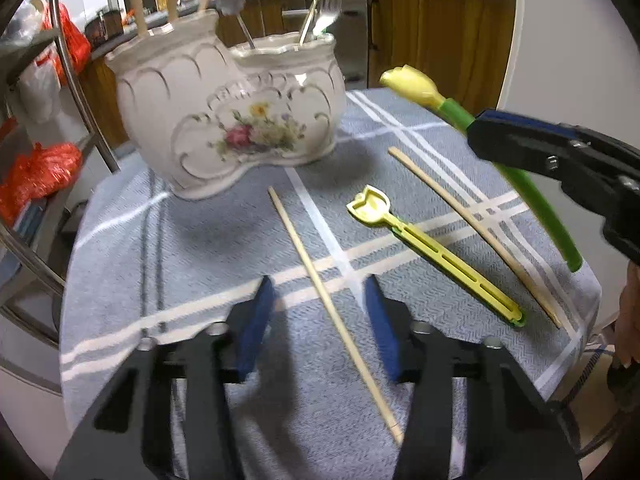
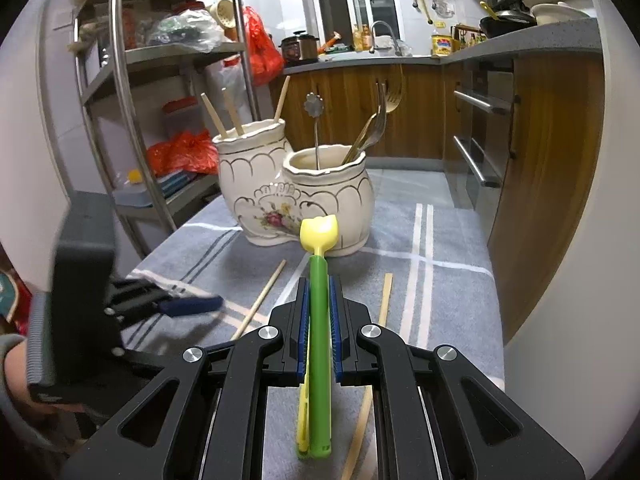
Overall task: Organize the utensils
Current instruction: 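Grasp another wooden chopstick with the left tool, then lower the chopstick into the tall cup while the right tool places the green tongs in the small cup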
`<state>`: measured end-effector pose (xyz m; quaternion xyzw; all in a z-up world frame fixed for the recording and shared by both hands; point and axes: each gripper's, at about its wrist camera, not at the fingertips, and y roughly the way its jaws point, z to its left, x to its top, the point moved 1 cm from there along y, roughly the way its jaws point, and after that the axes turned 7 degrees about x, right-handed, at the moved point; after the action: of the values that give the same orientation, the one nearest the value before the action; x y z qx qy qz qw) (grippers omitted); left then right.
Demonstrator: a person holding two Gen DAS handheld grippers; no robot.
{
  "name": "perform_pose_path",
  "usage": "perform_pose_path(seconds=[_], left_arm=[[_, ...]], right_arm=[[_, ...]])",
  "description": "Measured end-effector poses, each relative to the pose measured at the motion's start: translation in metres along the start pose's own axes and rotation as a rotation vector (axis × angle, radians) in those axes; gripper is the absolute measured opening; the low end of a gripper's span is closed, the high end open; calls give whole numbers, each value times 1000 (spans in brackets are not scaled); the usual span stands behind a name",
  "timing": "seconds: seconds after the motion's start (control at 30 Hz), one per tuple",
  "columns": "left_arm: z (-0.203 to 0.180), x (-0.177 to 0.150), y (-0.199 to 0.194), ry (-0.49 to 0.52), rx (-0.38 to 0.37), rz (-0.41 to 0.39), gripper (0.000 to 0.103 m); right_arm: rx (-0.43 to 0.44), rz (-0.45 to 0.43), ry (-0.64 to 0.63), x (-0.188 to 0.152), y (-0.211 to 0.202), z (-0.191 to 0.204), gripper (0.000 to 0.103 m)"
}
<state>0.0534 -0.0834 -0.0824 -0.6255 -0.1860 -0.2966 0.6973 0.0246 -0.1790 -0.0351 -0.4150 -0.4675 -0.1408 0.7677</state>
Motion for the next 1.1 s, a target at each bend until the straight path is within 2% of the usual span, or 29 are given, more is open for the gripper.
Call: perform_pose_path(seconds=[0.03,0.1,0.2,0.43,0.6,0.77,0.93,1.1], left_arm=[[1,1,1,-2,-9,4,38],[3,4,3,-6,-16,18,25],[11,8,6,-18,-27,33,13],[26,11,6,6,-99,46,4],[34,7,-11,36,-118,-17,4],[41,-3,-39,86,-158,-148,4],[54,-14,-74,127,-182,-363,4],[83,-13,-92,54,-211,-507,4]], right_arm=[[2,-2,1,0,-1,-1,10],[6,-5,2,-1,-3,-1,10],[11,-7,-2,-1,-2,1,10],[12,-21,-17,0,-2,5,10],[4,-37,-17,1,-2,7,10],[-2,-72,-9,4,-2,7,10],[6,-136,7,9,-6,8,10],[-3,-199,5,18,-8,12,10]])
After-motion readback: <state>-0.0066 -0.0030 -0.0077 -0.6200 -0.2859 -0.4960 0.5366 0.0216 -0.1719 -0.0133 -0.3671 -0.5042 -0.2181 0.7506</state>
